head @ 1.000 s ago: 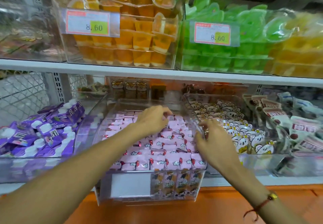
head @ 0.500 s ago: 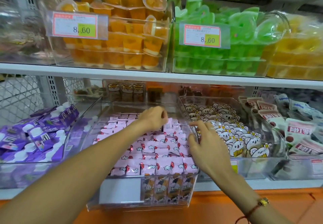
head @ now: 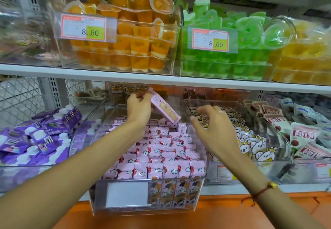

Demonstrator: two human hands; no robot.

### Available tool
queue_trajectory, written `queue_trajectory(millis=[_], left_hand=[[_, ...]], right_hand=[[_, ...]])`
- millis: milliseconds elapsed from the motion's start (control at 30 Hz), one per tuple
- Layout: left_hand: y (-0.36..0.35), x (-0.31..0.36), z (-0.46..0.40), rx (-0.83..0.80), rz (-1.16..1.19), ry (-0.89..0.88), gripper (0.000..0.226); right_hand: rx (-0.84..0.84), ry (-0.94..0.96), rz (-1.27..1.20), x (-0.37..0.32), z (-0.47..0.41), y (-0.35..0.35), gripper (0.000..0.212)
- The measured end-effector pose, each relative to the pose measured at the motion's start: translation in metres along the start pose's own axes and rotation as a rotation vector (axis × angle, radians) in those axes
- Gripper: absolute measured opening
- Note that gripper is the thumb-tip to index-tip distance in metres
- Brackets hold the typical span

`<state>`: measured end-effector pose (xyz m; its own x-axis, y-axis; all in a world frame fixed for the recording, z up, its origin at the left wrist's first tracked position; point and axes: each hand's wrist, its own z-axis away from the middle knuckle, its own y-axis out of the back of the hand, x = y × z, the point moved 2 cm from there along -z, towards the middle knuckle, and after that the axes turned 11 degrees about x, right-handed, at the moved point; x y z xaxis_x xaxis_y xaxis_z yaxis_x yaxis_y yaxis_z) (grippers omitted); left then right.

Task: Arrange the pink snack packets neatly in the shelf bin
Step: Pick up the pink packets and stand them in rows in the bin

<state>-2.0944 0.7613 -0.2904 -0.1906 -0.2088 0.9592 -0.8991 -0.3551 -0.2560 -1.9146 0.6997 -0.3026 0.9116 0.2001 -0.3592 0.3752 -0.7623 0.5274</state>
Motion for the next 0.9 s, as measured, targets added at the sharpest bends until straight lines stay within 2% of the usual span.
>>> queue_trajectory(millis=[100,167,267,300,367,433,467,533,667,767,900], left_hand=[[0.011,0.007,0.01,0.004,0.184,0.166,0.016],[0.015,0.011,0.015,-0.004,0.272,0.265,0.015],[0.022,0.011,0.017,-0.063,0.351,0.375,0.012],[0.025,0.01,0.016,-0.098,0.333,0.364,0.012],[0.031,0.007,0.011,-0.17,0.177,0.267,0.015],[0.035,0.005,0.006,-0.243,0.012,0.157,0.027],[0.036,0.005,0.005,-0.285,-0.029,0.123,0.033],[0.036,0.003,0.004,-0.343,-0.038,0.091,0.034],[0.038,0.003,0.0,-0.296,0.029,0.089,0.027],[0.037,0.003,0.001,-0.336,-0.036,0.06,0.029],[0.036,0.0,0.001,-0.319,-0.132,0.034,0.028]], right_hand=[[-0.205,-0.059,-0.314,-0.022,-0.024,-0.007,0.056],[-0.316,0.004,-0.379,-0.038,-0.031,-0.014,0.067],[-0.338,0.051,-0.465,-0.045,-0.032,-0.024,0.046],[-0.366,-0.002,-0.521,-0.042,-0.032,-0.027,0.037],[-0.541,-0.266,-0.699,-0.038,-0.028,-0.03,0.027],[-0.726,-0.541,-0.838,-0.035,-0.023,-0.033,0.029],[-0.764,-0.613,-0.873,-0.033,-0.022,-0.034,0.031],[-0.794,-0.694,-0.963,-0.033,-0.021,-0.034,0.033],[-0.801,-0.789,-1.096,-0.035,-0.022,-0.034,0.032],[-0.802,-0.818,-1.115,-0.034,-0.023,-0.036,0.032],[-0.769,-0.899,-1.186,-0.034,-0.029,-0.032,0.044]])
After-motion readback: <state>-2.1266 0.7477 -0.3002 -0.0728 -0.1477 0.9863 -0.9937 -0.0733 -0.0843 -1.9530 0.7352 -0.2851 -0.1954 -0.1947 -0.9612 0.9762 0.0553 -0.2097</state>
